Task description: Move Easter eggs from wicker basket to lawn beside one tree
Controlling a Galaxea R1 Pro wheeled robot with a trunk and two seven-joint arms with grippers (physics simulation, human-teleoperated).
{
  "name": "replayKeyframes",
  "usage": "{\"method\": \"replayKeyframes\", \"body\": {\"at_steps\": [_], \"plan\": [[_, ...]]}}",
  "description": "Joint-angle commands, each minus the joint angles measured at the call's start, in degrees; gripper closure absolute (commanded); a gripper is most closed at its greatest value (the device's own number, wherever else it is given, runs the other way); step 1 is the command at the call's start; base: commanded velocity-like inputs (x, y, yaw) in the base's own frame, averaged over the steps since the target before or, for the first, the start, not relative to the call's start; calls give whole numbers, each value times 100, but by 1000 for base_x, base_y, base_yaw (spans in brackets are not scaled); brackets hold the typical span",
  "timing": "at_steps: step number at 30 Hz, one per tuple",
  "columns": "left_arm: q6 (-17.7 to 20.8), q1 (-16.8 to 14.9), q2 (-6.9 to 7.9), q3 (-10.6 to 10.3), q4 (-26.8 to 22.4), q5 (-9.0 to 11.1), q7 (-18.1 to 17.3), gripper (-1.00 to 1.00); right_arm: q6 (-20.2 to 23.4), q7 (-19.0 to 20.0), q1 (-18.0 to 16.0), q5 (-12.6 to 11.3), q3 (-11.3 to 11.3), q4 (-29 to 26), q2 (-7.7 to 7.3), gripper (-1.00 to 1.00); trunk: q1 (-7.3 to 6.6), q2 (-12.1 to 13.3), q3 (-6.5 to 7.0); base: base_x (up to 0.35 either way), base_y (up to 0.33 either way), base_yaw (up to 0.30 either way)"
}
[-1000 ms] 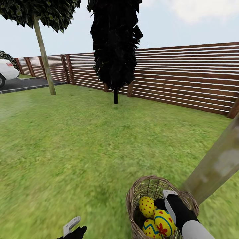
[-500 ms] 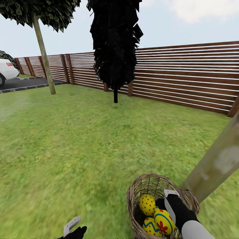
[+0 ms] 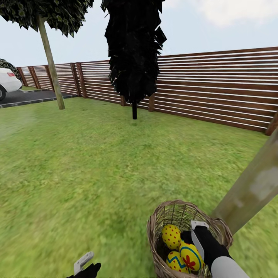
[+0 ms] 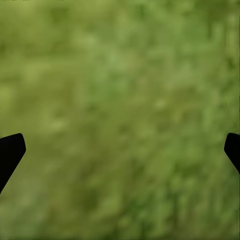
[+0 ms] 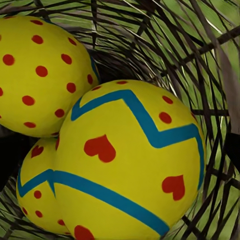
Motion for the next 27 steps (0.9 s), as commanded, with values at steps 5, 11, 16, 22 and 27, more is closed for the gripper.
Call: {"method": "replayKeyframes", "body": {"at_steps": [5, 11, 16, 22, 27], "plan": [[-57, 93, -32, 40, 50, -61, 77, -100, 21, -26, -50, 73, 4, 81, 30, -100, 21, -44, -24, 0, 0, 0], [-211, 93, -27, 55, 42, -43, 97, -100, 23, -15, -58, 120, 36, 230, 29, -100, 21, -44, -24, 0, 0, 0], [-232, 93, -22, 59, 43, -41, 94, -100, 21, -13, -58, 126, 43, 304, 24, -100, 21, -44, -24, 0, 0, 0], [-232, 93, -25, 60, 43, -41, 94, -100, 18, -21, -58, 134, 43, 306, 22, -100, 21, -44, -24, 0, 0, 0], [-232, 93, -18, 62, 32, -41, 90, -100, 18, -22, -58, 135, 43, 306, 22, -100, 21, -44, -24, 0, 0, 0]]}}
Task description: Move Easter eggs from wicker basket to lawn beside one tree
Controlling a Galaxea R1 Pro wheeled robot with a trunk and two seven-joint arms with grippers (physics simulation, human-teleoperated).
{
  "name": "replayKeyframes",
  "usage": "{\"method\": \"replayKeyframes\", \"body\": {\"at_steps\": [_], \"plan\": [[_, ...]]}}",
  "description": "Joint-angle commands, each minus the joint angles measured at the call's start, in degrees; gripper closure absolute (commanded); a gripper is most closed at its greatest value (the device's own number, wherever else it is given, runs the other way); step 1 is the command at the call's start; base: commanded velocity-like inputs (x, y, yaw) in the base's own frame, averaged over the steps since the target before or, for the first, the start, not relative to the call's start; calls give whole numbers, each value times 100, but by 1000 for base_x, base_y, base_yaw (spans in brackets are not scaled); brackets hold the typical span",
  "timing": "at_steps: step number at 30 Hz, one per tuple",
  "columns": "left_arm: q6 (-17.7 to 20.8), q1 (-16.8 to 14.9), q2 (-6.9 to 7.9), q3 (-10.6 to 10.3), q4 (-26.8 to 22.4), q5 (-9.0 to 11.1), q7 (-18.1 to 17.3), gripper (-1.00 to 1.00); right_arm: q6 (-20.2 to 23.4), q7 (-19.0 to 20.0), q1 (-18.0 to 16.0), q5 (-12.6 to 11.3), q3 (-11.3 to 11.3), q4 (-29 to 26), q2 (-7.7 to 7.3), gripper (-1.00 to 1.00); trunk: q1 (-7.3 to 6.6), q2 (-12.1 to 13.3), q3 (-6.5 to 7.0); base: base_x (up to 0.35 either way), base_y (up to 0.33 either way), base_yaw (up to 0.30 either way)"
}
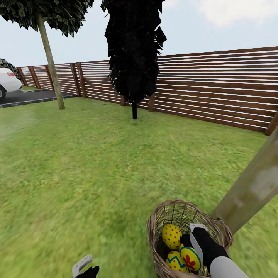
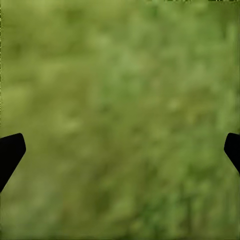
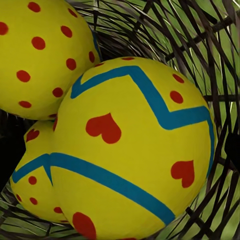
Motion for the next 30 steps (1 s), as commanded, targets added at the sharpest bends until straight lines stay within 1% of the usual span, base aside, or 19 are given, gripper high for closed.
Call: {"method": "replayKeyframes", "body": {"at_steps": [1, 3, 4, 6, 7, 8, 10, 11, 13, 15, 16, 19, 22, 25, 30], "plan": [[41, 0, 9, 35, -23, 41, -34, -100, 30, 13, -2, 57, -40, -10, 8, -100, -1, -2, -5, 0, 0, 0], [47, 0, 42, 46, -120, 41, -148, -100, 30, 13, -2, 57, -40, -10, 11, -100, -1, -2, -5, 0, 0, 0], [63, 0, 56, 75, -232, 41, -301, -100, 30, 13, -2, 57, -40, -10, 10, -100, -1, -2, -5, 0, 0, 0], [112, 1, 92, 175, -543, 41, -825, -100, 30, 13, -2, 57, -40, -10, 9, -100, -1, -2, -5, 0, 0, 0], [198, 0, 221, 226, -743, 41, -1637, -100, 30, 13, -2, 57, -40, -10, 8, -100, -1, -2, -5, 0, 0, 0], [229, 0, 273, 236, -777, 41, -2063, -100, 30, 13, -2, 57, -40, -10, 8, -100, -1, -2, -5, 0, 0, 0], [274, 0, 365, 301, -824, 46, -3507, -100, 30, 13, -2, 57, -40, -10, 8, -100, -1, -2, -5, 0, 0, 0], [288, 0, 388, 404, -840, 48, -4159, -100, 30, 13, -2, 57, -40, -10, 8, -100, -1, -2, -5, 0, 0, 0], [298, 0, 405, 590, -875, 44, -4820, -100, 30, 13, -2, 57, -40, -10, 8, -100, -1, -2, -5, 0, 0, 0], [302, 0, 423, 746, -917, 42, -5264, -100, 30, 13, -2, 57, -40, -10, 8, -100, -1, -2, -5, 0, 0, 0], [303, 0, 435, 824, -934, 37, -5516, -100, 30, 13, -2, 57, -40, -10, 8, -100, 21, -42, -23, 0, 0, 0], [303, 0, 444, 866, -944, 33, -5652, -100, 30, 14, -2, 57, -40, -10, 8, -100, 87, -162, -77, 0, 0, 0], [304, 0, 564, 880, -929, 32, -5695, -100, 30, 13, -2, 57, -40, -10, -4, -100, 153, -283, -131, 0, 0, 0], [304, 0, 635, 883, -917, 32, -5712, -100, 30, 13, -2, 57, -40, -10, -13, -100, 161, -288, -197, 0, 0, 0], [305, 0, 653, 899, -901, 35, -5818, -100, 27, 3, -2, 64, -40, -4, -30, -100, 161, -288, -197, 0, 0, 0]]}}
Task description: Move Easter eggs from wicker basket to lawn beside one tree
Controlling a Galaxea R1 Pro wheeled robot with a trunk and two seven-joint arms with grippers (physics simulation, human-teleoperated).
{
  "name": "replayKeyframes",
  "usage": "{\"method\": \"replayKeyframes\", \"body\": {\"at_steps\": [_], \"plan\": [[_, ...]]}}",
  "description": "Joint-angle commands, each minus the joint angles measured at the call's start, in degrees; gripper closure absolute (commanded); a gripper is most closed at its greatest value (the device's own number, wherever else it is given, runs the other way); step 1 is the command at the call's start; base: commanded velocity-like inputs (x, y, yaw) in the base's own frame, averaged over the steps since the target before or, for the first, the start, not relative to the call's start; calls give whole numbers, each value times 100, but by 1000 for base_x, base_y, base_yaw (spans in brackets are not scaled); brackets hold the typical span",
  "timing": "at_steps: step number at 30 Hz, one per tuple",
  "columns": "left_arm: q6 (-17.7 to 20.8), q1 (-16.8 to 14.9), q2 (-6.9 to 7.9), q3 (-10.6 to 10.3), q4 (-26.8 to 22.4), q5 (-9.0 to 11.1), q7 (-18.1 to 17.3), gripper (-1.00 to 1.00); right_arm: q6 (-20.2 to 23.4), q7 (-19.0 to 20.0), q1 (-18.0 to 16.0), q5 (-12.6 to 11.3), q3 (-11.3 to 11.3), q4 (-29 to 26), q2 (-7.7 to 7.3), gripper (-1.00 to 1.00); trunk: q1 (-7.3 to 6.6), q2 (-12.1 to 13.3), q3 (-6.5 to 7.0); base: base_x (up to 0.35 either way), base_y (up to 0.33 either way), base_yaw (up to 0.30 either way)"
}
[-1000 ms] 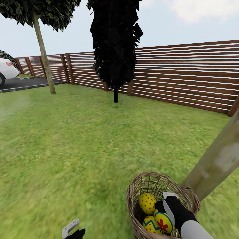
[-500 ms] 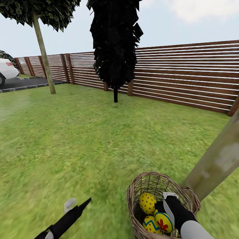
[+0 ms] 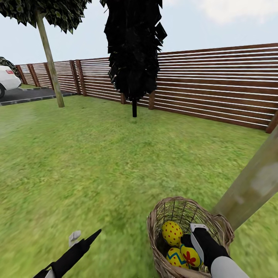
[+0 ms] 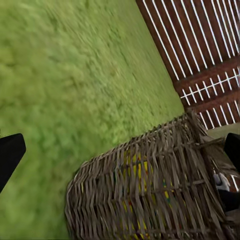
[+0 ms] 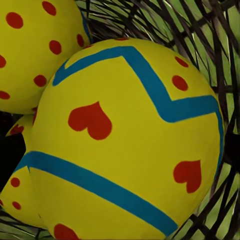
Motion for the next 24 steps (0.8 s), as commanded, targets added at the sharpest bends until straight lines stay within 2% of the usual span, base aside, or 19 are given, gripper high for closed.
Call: {"method": "replayKeyframes", "body": {"at_steps": [1, 5, 8, 13, 17, 22, 24], "plan": [[60, -3, 0, 12, 4, 23, -29, -100, 29, 11, -2, 58, -41, -6, 9, -100, -1, -2, -5, 0, 0, 0], [60, -3, 0, 14, 9, 23, -44, -100, 33, 0, -2, 36, -46, 0, 10, -100, 9, -7, -94, 0, 0, 0], [60, -3, 0, 14, 10, 27, -45, -100, 39, 0, -2, 26, -49, 1, 11, -100, 9, -7, -94, 0, 0, 0], [60, -3, 1, 21, 15, 31, -45, -100, 43, 6, -2, 21, -49, 1, 15, -100, 22, -14, -204, 0, 0, 0], [60, -3, 1, 14, 16, 225, -45, -100, 43, 6, -2, 0, -49, 1, 3, -100, 22, -14, -204, 0, 0, 0], [60, -3, 7, 14, 20, 239, -48, -100, 38, 6, -2, 13, -49, 6, 10, -100, 22, -14, -204, 0, 0, 0], [60, -3, 5, 14, 24, 239, -45, -100, 40, 6, -2, 17, -49, 6, 20, -100, 27, -17, -249, 0, 0, 0]]}}
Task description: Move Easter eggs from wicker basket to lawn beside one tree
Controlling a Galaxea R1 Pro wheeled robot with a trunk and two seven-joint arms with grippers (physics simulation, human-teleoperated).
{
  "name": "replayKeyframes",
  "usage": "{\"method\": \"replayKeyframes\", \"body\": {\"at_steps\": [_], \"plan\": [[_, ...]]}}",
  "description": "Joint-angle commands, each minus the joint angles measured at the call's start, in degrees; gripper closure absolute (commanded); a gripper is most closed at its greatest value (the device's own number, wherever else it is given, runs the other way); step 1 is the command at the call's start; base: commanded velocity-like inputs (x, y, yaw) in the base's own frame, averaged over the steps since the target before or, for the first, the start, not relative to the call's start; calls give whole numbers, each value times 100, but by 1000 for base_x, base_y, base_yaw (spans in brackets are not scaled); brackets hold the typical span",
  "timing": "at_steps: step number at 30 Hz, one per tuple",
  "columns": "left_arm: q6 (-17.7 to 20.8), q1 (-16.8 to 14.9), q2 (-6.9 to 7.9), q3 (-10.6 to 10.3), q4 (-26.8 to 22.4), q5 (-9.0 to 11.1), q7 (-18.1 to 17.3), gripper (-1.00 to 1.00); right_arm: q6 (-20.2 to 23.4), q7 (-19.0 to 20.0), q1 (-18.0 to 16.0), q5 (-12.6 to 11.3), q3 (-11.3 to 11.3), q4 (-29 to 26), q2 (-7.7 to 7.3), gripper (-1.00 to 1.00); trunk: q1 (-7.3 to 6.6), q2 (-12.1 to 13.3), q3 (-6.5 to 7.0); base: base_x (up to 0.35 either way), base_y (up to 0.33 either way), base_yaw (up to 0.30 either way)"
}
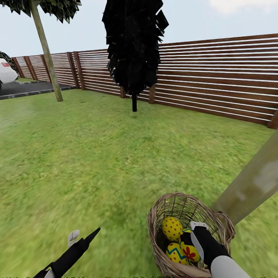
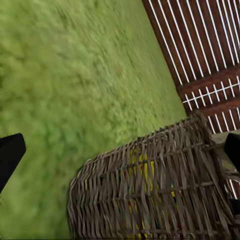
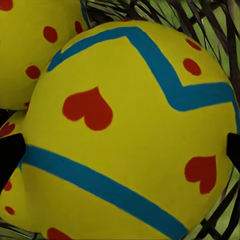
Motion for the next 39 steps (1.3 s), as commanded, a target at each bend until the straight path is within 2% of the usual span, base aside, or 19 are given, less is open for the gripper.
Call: {"method": "replayKeyframes", "body": {"at_steps": [1, 4, 5, 11, 22, 39], "plan": [[61, -3, 1, 11, 2, 23, -25, -100, 30, 8, 2, 43, -43, 133, 6, -100, 0, -1, -6, 0, 0, 0], [61, -3, 2, 16, 2, 23, -25, -100, 39, 8, 2, 32, -43, 134, -2, -100, 3, -3, -29, 0, 0, 0], [61, -3, 3, 16, 2, 23, -27, -100, 39, 8, 2, 31, -43, 134, 2, 100, 3, -3, -29, 0, 0, 0], [61, -3, 4, 11, 2, 66, -26, -100, 57, 25, 2, 29, -43, 134, -2, 100, 8, -5, -73, 0, 0, 0], [61, -3, 4, 11, 2, 67, -34, -100, 57, 32, 2, 26, -43, 134, -2, 100, 8, -5, -73, 0, 0, 0], [69, -3, 5, 11, 2, 67, -33, -100, 57, 35, 2, 22, -43, 134, -2, 100, -37, 19, 304, 0, 0, 0]]}}
